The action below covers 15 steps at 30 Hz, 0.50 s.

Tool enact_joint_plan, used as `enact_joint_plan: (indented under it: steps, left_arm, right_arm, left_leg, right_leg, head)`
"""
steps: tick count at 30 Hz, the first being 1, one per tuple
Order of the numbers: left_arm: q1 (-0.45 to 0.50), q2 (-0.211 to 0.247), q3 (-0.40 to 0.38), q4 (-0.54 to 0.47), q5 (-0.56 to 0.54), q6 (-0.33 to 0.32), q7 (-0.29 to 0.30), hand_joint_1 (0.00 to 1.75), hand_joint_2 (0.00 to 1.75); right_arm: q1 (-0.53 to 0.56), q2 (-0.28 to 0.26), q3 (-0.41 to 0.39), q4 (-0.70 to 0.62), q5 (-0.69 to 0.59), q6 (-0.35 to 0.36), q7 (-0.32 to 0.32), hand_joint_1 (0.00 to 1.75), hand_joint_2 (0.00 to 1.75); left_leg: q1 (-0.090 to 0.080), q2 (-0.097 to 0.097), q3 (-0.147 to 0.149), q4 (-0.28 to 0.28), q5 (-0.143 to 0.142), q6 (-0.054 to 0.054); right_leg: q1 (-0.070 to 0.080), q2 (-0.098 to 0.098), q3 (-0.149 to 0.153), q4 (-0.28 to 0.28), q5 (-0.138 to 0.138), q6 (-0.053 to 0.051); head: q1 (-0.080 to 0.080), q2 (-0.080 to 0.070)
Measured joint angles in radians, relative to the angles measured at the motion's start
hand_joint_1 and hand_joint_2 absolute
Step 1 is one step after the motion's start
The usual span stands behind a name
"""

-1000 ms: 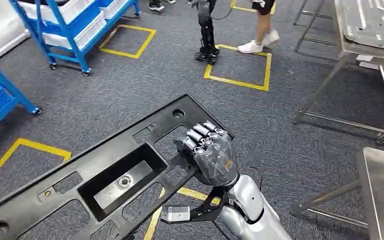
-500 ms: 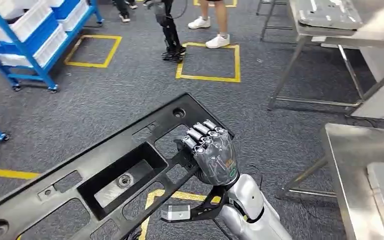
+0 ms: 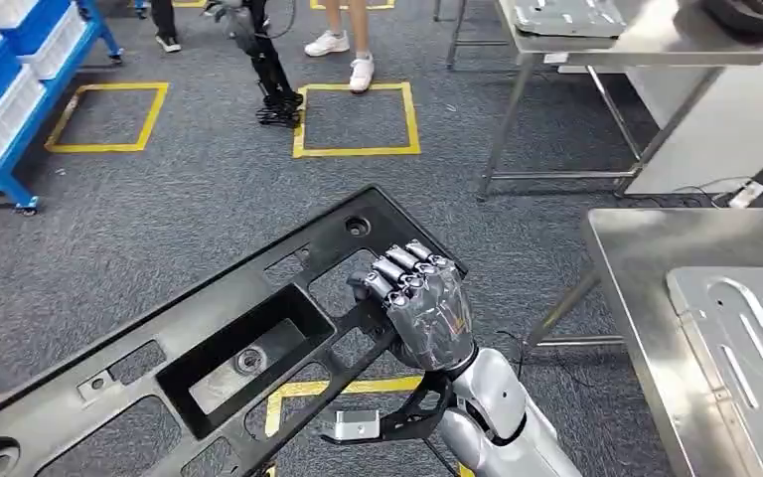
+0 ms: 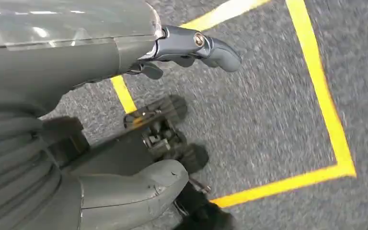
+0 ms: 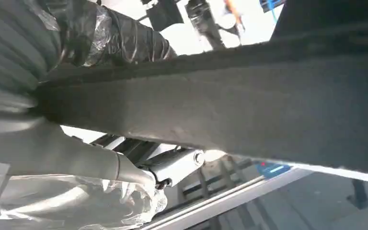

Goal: Take the parts from the cabinet and place them on the table.

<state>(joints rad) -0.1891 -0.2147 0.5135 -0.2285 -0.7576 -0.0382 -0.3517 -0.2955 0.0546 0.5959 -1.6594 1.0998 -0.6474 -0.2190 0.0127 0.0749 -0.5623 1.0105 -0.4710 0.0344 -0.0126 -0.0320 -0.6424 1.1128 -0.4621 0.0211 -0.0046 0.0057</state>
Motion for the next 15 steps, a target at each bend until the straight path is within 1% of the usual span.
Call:
enact_joint_plan:
  steps: [1, 2, 3, 4, 5, 6, 7, 8, 9, 10, 11, 12, 13, 14, 15]
  left_arm:
    - [0.000, 0.000, 0.000, 0.000, 0.000, 0.000, 0.000, 0.00, 1.75]
    - [-0.002, 0.000, 0.000, 0.000, 0.000, 0.000, 0.000, 0.00, 1.75]
    - [-0.001, 0.000, 0.000, 0.000, 0.000, 0.000, 0.000, 0.00, 1.75]
    - [-0.002, 0.000, 0.000, 0.000, 0.000, 0.000, 0.000, 0.00, 1.75]
    - [-0.004, 0.000, 0.000, 0.000, 0.000, 0.000, 0.000, 0.00, 1.75]
    - [-0.006, 0.000, 0.000, 0.000, 0.000, 0.000, 0.000, 0.00, 1.75]
    - [-0.007, 0.000, 0.000, 0.000, 0.000, 0.000, 0.000, 0.00, 1.75]
    - [-0.007, 0.000, 0.000, 0.000, 0.000, 0.000, -0.001, 0.00, 1.75]
    - [-0.005, 0.000, 0.000, 0.000, 0.000, 0.000, -0.001, 0.00, 1.75]
    - [-0.002, 0.000, 0.000, 0.000, 0.000, 0.000, 0.000, 0.00, 1.75]
    - [0.001, 0.001, 0.000, 0.000, 0.000, 0.000, 0.000, 0.00, 1.75]
    - [0.004, 0.001, 0.000, 0.000, 0.000, 0.000, 0.000, 0.00, 1.75]
    - [0.004, 0.002, 0.000, 0.000, 0.000, 0.000, 0.000, 0.00, 1.75]
    - [0.003, 0.003, 0.000, 0.000, 0.000, 0.000, 0.000, 0.00, 1.75]
    - [0.002, 0.003, 0.000, 0.000, 0.000, 0.000, 0.000, 0.00, 1.75]
  right_arm:
    - [-0.002, 0.000, 0.000, -0.001, 0.000, 0.000, 0.000, 1.75, 1.75]
    - [-0.003, 0.001, 0.000, -0.001, 0.000, 0.000, 0.000, 1.75, 1.75]
    - [-0.004, 0.001, 0.000, -0.002, 0.000, 0.000, 0.000, 1.75, 1.75]
    - [-0.004, 0.001, 0.000, -0.002, 0.000, 0.000, 0.000, 1.75, 1.75]
    - [-0.003, 0.001, 0.000, -0.002, 0.000, 0.000, 0.000, 1.75, 1.75]
    - [-0.003, 0.001, 0.000, -0.003, 0.000, 0.000, 0.000, 1.75, 1.75]
    - [-0.003, 0.001, 0.000, -0.005, 0.000, 0.000, 0.000, 1.75, 1.75]
    - [-0.006, 0.002, 0.000, -0.004, 0.000, 0.000, 0.000, 1.75, 1.75]
    - [-0.007, 0.003, 0.000, -0.004, 0.000, 0.000, 0.000, 1.75, 1.75]
    - [-0.006, 0.002, 0.000, -0.004, 0.000, 0.001, 0.000, 1.75, 1.75]
    - [-0.006, 0.002, 0.000, -0.004, 0.000, 0.001, 0.000, 1.75, 1.75]
    - [-0.005, 0.002, 0.000, -0.004, 0.000, 0.001, 0.000, 1.75, 1.75]
    - [-0.005, 0.002, 0.000, -0.004, 0.000, 0.001, 0.000, 1.75, 1.75]
    - [-0.005, 0.002, 0.000, -0.004, 0.000, 0.001, 0.000, 1.75, 1.75]
    - [-0.005, 0.002, 0.000, -0.004, 0.000, 0.001, 0.000, 1.75, 1.75]
  left_leg:
    - [-0.002, 0.009, 0.003, 0.001, -0.003, -0.005]
    - [-0.011, 0.016, 0.001, 0.008, -0.008, -0.012]
    - [-0.011, 0.027, 0.003, 0.005, -0.008, -0.014]
    - [-0.011, 0.037, 0.006, 0.004, -0.010, -0.018]
    - [-0.011, 0.050, 0.009, 0.001, -0.010, -0.022]
    - [-0.011, 0.058, 0.009, 0.004, -0.017, -0.030]
    - [-0.003, 0.007, 0.003, 0.026, -0.039, -0.036]
    - [-0.002, -0.031, -0.019, 0.079, -0.074, -0.036]
    - [-0.001, -0.053, -0.056, 0.162, -0.115, -0.038]
    - [-0.001, -0.062, -0.095, 0.242, -0.147, -0.040]
    - [-0.001, -0.066, -0.127, 0.306, -0.165, -0.041]
    - [-0.001, -0.066, -0.141, 0.330, -0.158, -0.041]
    - [-0.001, -0.066, -0.134, 0.304, -0.130, -0.039]
    - [-0.001, -0.068, -0.108, 0.242, -0.088, -0.036]
    - [0.001, -0.077, -0.068, 0.150, -0.037, -0.034]
  right_leg:
    - [0.005, -0.050, 0.034, -0.071, 0.009, -0.006]
    - [0.018, -0.057, 0.039, -0.083, 0.005, -0.010]
    - [0.017, -0.044, 0.035, -0.080, 0.007, -0.013]
    - [0.018, -0.032, 0.032, -0.081, 0.006, -0.014]
    - [0.019, -0.019, 0.031, -0.081, 0.007, -0.019]
    - [0.011, -0.005, 0.036, -0.090, 0.013, -0.029]
    - [0.007, 0.005, 0.037, -0.094, 0.016, -0.036]
    - [0.005, 0.013, 0.037, -0.093, 0.017, -0.042]
    - [0.005, 0.025, 0.036, -0.093, 0.017, -0.045]
    - [0.006, 0.038, 0.036, -0.092, 0.017, -0.045]
    - [0.007, 0.052, 0.035, -0.090, 0.017, -0.045]
    - [0.007, 0.067, 0.034, -0.087, 0.017, -0.045]
    - [0.007, 0.082, 0.035, -0.084, 0.017, -0.045]
    - [0.006, 0.096, 0.035, -0.082, 0.016, -0.045]
    - [0.006, 0.110, 0.035, -0.079, 0.016, -0.043]
  head:
    - [0.000, 0.000]
    - [0.000, 0.000]
    - [-0.001, 0.000]
    - [-0.001, 0.000]
    - [0.000, 0.000]
    - [-0.001, 0.000]
    - [0.000, 0.000]
    - [-0.002, 0.000]
    - [-0.001, 0.000]
    - [-0.001, 0.000]
    - [-0.001, 0.000]
    - [-0.001, 0.000]
    - [-0.001, 0.000]
    - [-0.001, 0.000]
    - [-0.001, 0.000]
